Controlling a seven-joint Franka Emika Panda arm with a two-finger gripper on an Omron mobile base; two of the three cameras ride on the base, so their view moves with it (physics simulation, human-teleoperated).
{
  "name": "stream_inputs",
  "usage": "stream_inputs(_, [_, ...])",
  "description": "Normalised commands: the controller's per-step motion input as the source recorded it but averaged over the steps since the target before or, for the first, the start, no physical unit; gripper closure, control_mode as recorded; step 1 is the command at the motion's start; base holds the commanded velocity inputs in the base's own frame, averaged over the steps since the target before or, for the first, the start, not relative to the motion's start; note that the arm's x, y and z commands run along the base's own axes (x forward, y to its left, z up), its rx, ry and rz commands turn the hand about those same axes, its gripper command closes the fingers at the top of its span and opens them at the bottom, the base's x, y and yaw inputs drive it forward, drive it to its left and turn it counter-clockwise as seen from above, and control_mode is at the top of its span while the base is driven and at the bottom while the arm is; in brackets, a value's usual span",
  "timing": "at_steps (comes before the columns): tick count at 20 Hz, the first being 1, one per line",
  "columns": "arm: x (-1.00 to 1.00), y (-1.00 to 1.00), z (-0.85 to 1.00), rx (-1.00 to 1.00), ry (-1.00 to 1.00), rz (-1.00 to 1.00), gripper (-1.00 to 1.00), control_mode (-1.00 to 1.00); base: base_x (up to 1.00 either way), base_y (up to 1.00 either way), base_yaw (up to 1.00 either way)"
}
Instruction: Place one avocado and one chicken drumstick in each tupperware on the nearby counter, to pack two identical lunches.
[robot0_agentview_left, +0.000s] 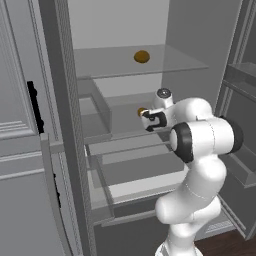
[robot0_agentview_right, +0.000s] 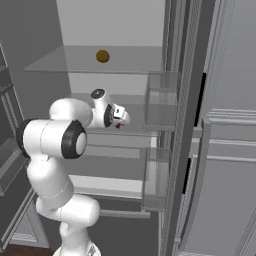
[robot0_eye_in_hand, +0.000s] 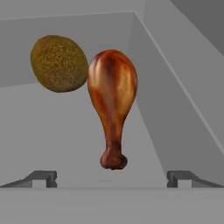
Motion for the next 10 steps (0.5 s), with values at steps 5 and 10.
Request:
stream_inputs(5, [0.41, -0.07, -0.31, 0.00, 0.00, 0.00, -1.00, -1.00, 0.00, 0.00, 0.00])
stream_inputs(10, [0.42, -0.01, -0.18, 0.00, 0.00, 0.00, -1.00, -1.00, 0.00, 0.00, 0.00])
